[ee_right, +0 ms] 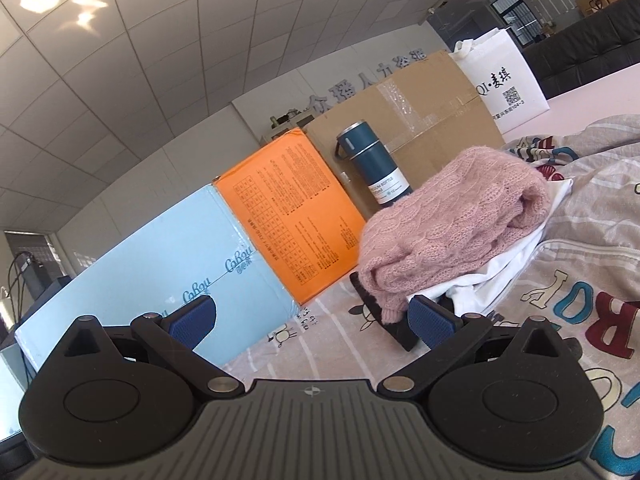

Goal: Fold clothes
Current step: 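Swing both tools toward the brown jacket beside the blue foam boards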

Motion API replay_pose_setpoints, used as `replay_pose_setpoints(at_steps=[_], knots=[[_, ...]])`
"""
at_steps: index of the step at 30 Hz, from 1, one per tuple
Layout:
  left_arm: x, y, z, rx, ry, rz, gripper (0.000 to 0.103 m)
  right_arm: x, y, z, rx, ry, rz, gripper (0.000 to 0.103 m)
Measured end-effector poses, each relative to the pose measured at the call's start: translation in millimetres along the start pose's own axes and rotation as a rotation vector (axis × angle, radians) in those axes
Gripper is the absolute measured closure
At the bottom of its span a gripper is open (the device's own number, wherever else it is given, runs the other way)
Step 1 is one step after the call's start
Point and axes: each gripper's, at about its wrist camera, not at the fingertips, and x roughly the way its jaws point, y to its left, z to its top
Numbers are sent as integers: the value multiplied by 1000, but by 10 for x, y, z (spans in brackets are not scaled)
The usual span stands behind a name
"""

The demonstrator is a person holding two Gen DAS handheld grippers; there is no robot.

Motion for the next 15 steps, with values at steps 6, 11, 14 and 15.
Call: replay_pose_setpoints(at_steps=[6, 11, 14, 15], knots=[[-326, 466, -126, -18, -42, 131, 0, 68, 124, -84, -50, 119, 187, 0], [-587, 988, -132, -92, -97, 239, 0, 67, 243, -183, -122, 154, 262, 0], [-797, 1365, -97, -123, -144, 311, 0, 53, 308, -239, -147, 178, 325, 0], [-873, 1493, -80, -123, -158, 347, 0, 51, 346, -259, -156, 194, 341, 0]])
